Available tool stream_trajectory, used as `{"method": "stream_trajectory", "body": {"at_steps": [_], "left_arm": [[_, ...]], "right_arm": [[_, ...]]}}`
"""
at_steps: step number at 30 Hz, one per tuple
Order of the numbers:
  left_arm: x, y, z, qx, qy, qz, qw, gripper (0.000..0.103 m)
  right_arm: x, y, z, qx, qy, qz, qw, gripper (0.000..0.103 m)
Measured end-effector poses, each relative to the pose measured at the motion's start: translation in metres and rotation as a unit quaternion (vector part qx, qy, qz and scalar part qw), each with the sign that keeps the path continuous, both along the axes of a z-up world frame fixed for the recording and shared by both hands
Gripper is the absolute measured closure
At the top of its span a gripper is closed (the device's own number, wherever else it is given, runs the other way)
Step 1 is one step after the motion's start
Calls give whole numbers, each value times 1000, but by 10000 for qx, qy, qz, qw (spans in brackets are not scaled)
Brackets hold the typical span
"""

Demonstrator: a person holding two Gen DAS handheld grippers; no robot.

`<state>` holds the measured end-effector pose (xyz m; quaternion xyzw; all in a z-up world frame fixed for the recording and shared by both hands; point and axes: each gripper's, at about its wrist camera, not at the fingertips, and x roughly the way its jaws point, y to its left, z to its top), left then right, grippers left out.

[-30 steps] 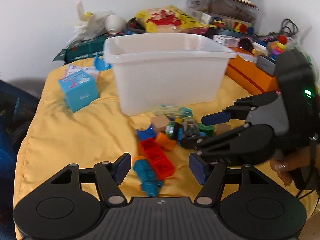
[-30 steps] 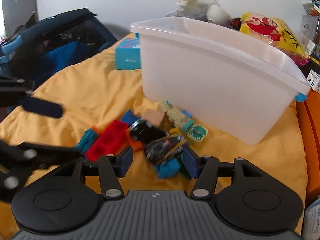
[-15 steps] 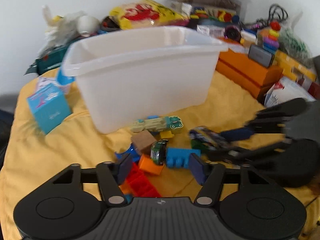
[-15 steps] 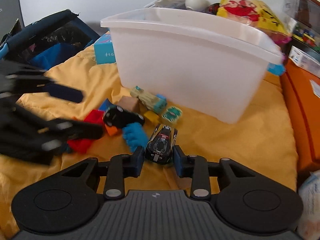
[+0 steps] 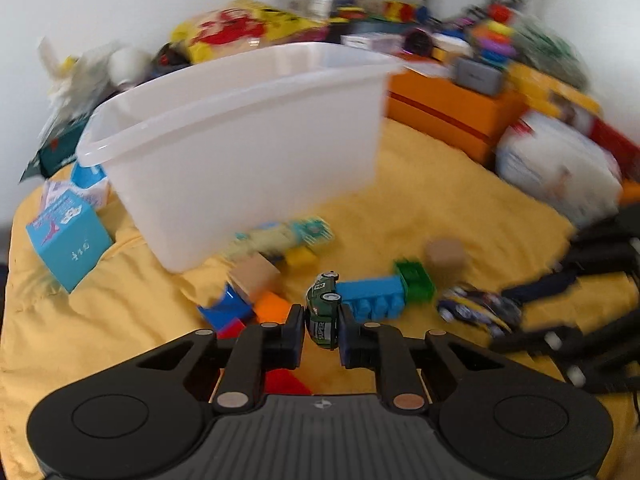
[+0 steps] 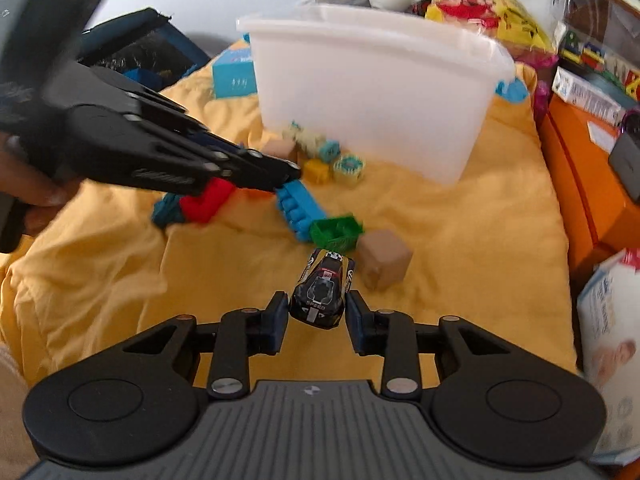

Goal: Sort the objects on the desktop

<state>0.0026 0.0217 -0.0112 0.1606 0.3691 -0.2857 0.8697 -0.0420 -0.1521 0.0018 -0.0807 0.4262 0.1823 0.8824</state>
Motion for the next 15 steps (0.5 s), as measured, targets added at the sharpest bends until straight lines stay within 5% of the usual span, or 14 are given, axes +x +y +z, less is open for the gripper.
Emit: {"method": "stream_trajectory", "body": {"at_steps": [7, 15], "left_arm": [[-52, -18, -17, 385, 22, -554, 9977, 80], [-59, -14, -15, -159, 607, -206, 9978, 65]], "right_arm": [[-5, -1, -17, -58, 260, 145, 9995, 68], [-9, 0, -14, -95, 292, 393, 9988, 64]]}}
